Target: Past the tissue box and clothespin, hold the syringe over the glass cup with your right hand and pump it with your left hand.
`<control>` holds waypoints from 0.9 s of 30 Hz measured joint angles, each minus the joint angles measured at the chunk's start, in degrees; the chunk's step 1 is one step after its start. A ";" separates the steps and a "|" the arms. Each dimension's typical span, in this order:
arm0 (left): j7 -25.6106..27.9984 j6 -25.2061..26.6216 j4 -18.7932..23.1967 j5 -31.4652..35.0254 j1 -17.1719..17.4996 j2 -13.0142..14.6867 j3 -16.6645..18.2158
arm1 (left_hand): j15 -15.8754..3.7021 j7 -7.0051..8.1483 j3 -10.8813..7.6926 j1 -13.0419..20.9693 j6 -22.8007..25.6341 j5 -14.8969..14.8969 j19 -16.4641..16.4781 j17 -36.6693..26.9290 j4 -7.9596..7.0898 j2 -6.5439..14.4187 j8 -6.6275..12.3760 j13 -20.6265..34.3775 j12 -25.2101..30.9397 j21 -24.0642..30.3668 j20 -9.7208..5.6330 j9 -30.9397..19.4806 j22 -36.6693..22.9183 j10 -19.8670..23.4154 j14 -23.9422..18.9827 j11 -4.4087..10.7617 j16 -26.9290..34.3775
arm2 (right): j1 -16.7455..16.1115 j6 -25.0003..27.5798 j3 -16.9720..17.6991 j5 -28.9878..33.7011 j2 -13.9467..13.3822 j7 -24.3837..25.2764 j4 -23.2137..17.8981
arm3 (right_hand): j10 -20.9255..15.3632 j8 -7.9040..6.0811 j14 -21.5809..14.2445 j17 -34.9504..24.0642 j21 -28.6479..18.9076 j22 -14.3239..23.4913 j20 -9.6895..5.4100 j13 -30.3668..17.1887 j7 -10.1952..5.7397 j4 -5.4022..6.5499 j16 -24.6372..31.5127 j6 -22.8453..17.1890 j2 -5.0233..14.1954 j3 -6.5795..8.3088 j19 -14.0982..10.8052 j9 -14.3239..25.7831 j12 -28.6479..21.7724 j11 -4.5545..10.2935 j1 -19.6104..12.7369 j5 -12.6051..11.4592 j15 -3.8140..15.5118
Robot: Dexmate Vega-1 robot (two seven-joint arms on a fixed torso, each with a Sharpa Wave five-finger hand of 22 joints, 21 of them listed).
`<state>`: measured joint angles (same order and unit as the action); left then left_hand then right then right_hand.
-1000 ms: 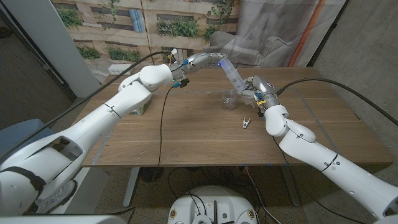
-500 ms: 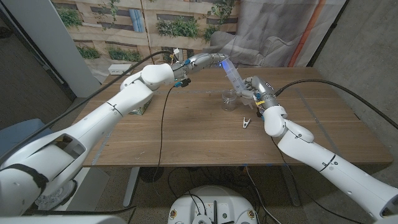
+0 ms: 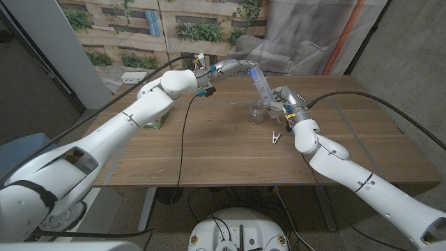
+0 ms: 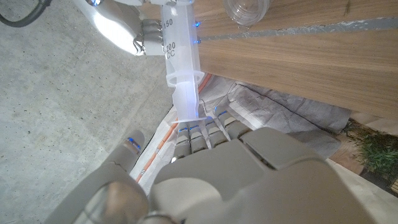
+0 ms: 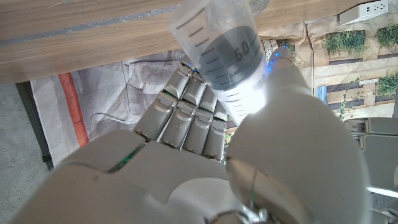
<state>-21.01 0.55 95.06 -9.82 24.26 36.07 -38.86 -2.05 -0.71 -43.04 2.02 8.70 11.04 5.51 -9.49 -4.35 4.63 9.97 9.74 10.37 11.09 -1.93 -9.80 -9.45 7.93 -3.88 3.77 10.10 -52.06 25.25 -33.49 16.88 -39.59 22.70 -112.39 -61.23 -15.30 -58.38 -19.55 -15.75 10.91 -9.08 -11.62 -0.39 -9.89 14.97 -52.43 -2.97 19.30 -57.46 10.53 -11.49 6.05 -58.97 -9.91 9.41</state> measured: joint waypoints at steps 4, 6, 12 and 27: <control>-0.01 0.66 0.20 0.02 -0.23 -0.12 -0.18 | 0.00 0.00 0.00 0.00 0.00 0.00 0.00 0.00 0.00 0.00 0.00 0.00 0.00 0.00 0.00 0.00 0.00 0.00 0.00 0.00 0.00 | -0.20 -0.28 0.15 -0.33 0.04 0.53 0.06 | 0.00 0.01 0.00 -0.28 0.00 0.00 0.00 0.00 0.00 0.00 0.00 0.00 0.00 0.00 0.00 0.00 0.02 0.00 0.00 0.00 0.00; 0.00 1.05 0.48 0.02 -0.27 -0.13 -0.19 | -0.01 0.00 0.00 0.00 0.00 0.00 0.00 0.00 0.00 0.00 0.00 0.00 0.00 0.00 0.00 0.00 0.00 0.00 0.00 0.00 0.00 | -0.37 -0.33 0.30 -0.44 0.03 0.76 0.07 | 0.00 0.01 0.00 -0.28 0.00 0.00 0.00 0.00 0.00 -0.01 0.00 0.00 0.00 0.01 0.00 0.00 0.03 0.00 0.00 0.00 0.00; 0.00 2.16 0.90 -0.09 -0.30 -0.09 -0.23 | -0.01 0.00 0.00 -0.16 0.00 0.00 0.00 0.00 0.00 0.16 0.00 -0.01 0.00 0.00 0.00 0.01 0.00 0.00 -0.01 0.00 0.00 | -0.69 -0.34 0.64 -0.58 -0.12 1.16 0.06 | 0.00 0.02 0.01 -0.28 0.00 0.00 0.00 0.00 0.00 -0.24 0.00 0.00 0.00 0.24 0.00 -0.01 0.22 0.00 0.00 0.11 0.00; 0.00 4.84 1.85 -0.36 -0.95 -0.05 -0.90 | -0.01 0.00 0.00 -0.38 0.00 0.00 0.00 0.00 -0.47 -0.07 -0.01 -0.03 0.00 0.00 0.00 0.04 0.00 0.01 -0.01 0.01 0.01 | -1.69 -0.50 1.58 -1.21 -0.83 1.76 -0.48 | 0.00 0.24 0.01 -0.27 0.00 0.00 0.01 0.01 0.00 -0.24 0.00 0.00 0.00 0.24 0.01 -0.01 0.47 0.00 0.00 0.12 -0.01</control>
<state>-21.01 5.39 96.91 -10.18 23.31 36.02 -39.76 -2.06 -0.71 -43.04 1.64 8.70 11.04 5.51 -9.49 -4.82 4.55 9.97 9.71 10.37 11.09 -1.93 -9.76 -9.45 7.94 -3.89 3.78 10.10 -53.75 24.75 -31.91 15.67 -40.42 24.47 -112.87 -61.23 -15.06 -58.37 -19.82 -15.75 10.90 -9.08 -11.61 -0.39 -10.13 14.97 -52.43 -2.97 19.54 -57.45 10.52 -11.02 6.05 -58.97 -9.80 9.41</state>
